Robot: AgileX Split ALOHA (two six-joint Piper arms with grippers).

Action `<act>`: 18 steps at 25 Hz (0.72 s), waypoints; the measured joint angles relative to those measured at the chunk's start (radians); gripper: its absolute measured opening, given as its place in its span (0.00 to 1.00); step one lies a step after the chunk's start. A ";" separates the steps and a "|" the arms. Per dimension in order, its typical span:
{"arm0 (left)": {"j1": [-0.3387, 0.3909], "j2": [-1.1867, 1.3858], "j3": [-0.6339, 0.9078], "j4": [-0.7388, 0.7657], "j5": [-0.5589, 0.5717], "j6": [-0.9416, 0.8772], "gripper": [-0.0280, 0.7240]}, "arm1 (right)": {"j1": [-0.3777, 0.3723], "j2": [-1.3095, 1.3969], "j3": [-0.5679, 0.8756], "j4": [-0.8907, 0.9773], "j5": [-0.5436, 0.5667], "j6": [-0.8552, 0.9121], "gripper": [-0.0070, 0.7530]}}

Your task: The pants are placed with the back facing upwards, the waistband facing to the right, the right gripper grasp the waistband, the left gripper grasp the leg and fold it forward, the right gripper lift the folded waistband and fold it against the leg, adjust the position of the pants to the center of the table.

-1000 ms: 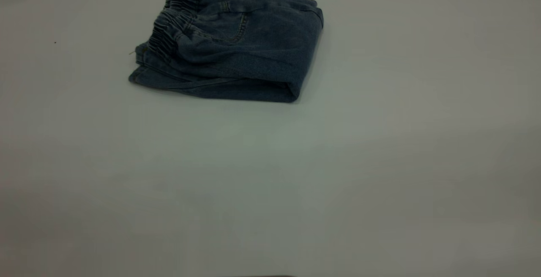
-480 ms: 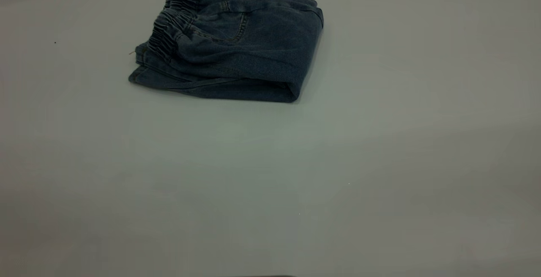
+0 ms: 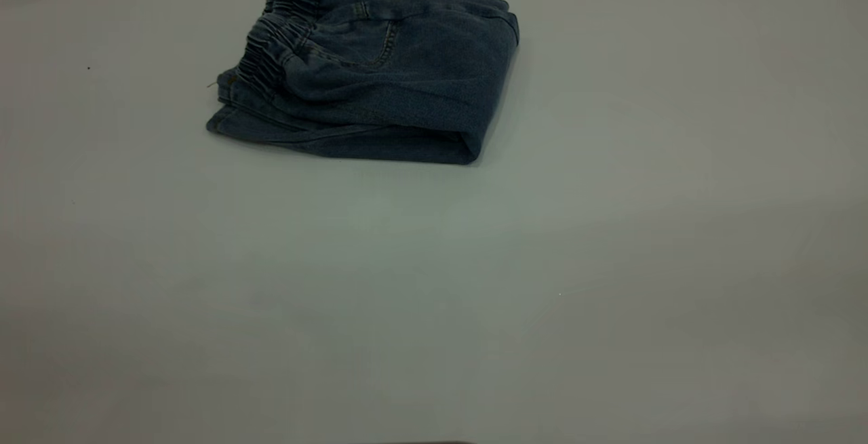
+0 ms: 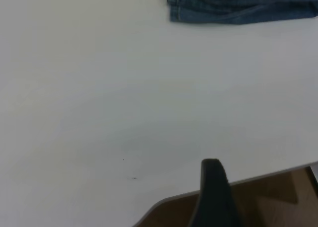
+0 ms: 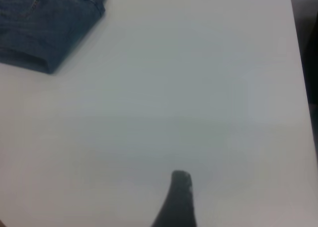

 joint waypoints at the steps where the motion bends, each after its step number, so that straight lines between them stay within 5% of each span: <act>1: 0.000 0.000 0.000 0.000 0.000 0.000 0.64 | 0.000 0.000 0.000 0.000 0.000 0.000 0.78; 18: 0.000 0.000 0.002 0.108 -0.007 -0.155 0.64 | 0.000 0.000 0.000 0.000 0.000 0.000 0.78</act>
